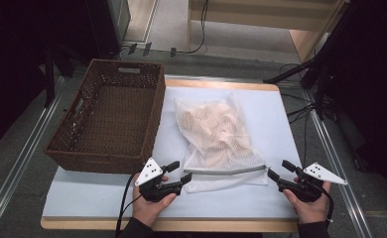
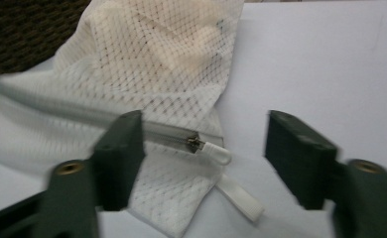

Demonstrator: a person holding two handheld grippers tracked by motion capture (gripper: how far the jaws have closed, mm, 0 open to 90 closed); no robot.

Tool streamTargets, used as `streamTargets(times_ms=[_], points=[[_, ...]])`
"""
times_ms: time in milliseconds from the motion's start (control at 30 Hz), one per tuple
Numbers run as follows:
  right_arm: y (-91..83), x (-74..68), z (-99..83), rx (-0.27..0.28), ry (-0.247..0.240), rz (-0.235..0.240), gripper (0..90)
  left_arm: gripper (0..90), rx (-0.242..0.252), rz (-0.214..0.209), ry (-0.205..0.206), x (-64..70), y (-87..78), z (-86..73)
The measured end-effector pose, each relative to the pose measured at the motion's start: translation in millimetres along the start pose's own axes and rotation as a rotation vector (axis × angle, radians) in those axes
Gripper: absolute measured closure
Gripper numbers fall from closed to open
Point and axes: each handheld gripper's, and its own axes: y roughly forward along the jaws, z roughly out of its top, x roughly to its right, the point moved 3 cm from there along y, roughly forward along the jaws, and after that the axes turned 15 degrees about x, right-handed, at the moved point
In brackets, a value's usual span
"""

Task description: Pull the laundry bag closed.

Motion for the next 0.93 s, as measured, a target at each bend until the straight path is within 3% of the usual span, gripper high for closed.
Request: streamTargets(times_ms=[33, 67, 100, 133, 233, 300, 367, 433, 667, 800, 933], points=[[0.0, 0.0, 0.0, 0.0, 0.0, 0.0, 21.2, 33.2, 0.011, -0.02, 0.01, 2.1, -2.8, 1.6], [0.0, 0.8, 0.2, 0.001, -0.005, 0.001, 10.1, 24.3, 0.016, -0.024, 0.015, 2.8, -4.1, 2.3], [0.0, 0.8, 0.2, 0.001, -0.005, 0.001, 10.1, 24.3, 0.016, -0.028, 0.025, 3.4, -5.8, 2.6], [-1.2, 1.8, 0.0, 0.001, -0.019, 0.006, 2.2, 10.4, 0.02, -0.068, 0.03, 4.4, -10.7, 3.1], [-5.1, 6.9, 1.5, 0.019, -0.017, -0.002, 0.0, 0.2, 0.027, -0.07, 0.049, 3.3, -19.5, 4.6], [-6.4, 8.6, 2.2, 0.027, -0.012, -0.007, 0.0, 0.0, 0.033, -0.059, 0.057, 2.7, -22.1, 5.3], [-8.9, 11.6, 2.6, 0.027, -0.022, -0.025, 0.0, 0.0, 0.038, -0.022, 0.072, 1.0, -27.8, 6.8], [-13.7, 14.7, 1.3, 0.024, -0.04, -0.026, 0.0, 0.0, 0.048, -0.037, 0.071, -1.0, -35.1, 8.8], [-23.1, 23.8, 0.0, 0.029, -0.021, -0.036, 0.0, 0.0, 0.074, 0.005, 0.109, -13.1, -67.2, 18.2], [-21.6, 22.4, -0.6, 0.026, -0.022, -0.033, 0.0, 0.0, 0.066, 0.032, 0.099, -22.4, -78.7, 15.9], [-19.9, 19.3, 0.8, 0.029, -0.018, -0.025, 0.0, 0.0, 0.068, 0.045, 0.092, -23.5, -81.2, 16.5]])
